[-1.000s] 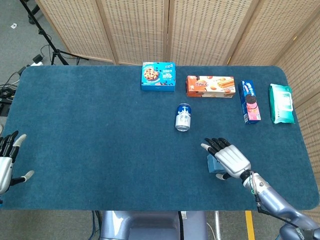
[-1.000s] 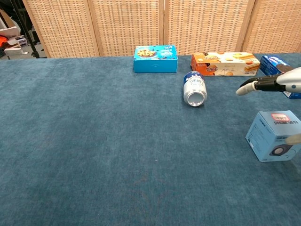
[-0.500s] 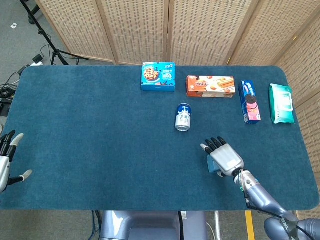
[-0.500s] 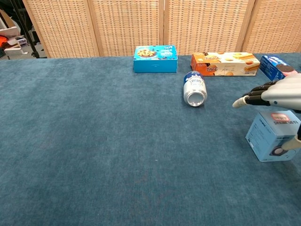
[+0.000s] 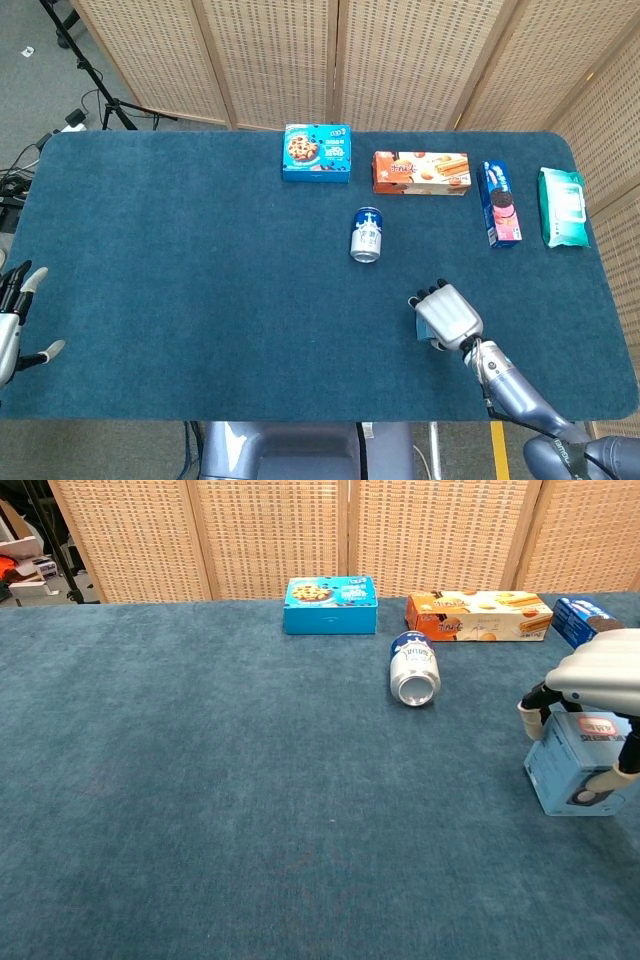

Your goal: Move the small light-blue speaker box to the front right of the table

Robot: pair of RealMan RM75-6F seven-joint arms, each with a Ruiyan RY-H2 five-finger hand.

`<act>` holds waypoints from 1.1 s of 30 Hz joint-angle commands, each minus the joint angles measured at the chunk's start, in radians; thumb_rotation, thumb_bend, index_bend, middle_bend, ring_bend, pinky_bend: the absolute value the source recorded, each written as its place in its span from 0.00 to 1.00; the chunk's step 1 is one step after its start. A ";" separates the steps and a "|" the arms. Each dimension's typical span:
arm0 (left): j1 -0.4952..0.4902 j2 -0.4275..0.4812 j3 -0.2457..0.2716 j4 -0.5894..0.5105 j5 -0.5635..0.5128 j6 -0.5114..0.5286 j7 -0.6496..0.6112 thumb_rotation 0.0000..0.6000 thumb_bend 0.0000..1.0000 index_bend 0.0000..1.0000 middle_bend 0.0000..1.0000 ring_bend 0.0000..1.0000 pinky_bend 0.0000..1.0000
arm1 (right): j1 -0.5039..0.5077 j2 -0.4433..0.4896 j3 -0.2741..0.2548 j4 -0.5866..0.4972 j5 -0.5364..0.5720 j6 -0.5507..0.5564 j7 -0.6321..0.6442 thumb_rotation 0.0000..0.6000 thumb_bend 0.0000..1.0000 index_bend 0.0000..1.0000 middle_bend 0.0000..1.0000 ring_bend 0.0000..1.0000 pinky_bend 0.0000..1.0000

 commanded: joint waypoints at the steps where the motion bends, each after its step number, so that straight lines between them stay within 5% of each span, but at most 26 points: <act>1: 0.000 0.000 0.000 0.000 0.000 0.000 -0.001 1.00 0.00 0.00 0.00 0.00 0.00 | -0.019 0.010 0.005 0.005 -0.089 0.031 0.081 1.00 0.43 0.39 0.53 0.48 0.31; 9: 0.000 -0.002 0.002 0.000 0.003 -0.001 0.002 1.00 0.00 0.00 0.00 0.00 0.00 | -0.085 -0.005 0.024 0.163 -0.370 0.182 0.615 1.00 0.47 0.40 0.53 0.48 0.34; 18: -0.007 -0.001 0.024 -0.019 0.027 -0.025 0.014 1.00 0.00 0.00 0.00 0.00 0.00 | -0.154 -0.179 0.006 0.487 -0.415 0.248 1.207 1.00 0.51 0.40 0.53 0.48 0.34; 24: -0.007 -0.008 0.021 -0.022 0.019 -0.024 0.030 1.00 0.00 0.00 0.00 0.00 0.00 | -0.171 -0.264 -0.007 0.657 -0.459 0.275 1.338 1.00 0.54 0.41 0.53 0.48 0.34; 29: -0.008 -0.010 0.021 -0.021 0.017 -0.028 0.036 1.00 0.00 0.00 0.00 0.00 0.00 | -0.176 -0.277 -0.011 0.699 -0.477 0.291 1.366 1.00 0.54 0.41 0.51 0.46 0.34; 33: -0.008 -0.011 0.021 -0.019 0.018 -0.028 0.037 1.00 0.00 0.00 0.00 0.00 0.00 | -0.184 -0.275 -0.030 0.733 -0.512 0.315 1.404 1.00 0.49 0.30 0.31 0.25 0.32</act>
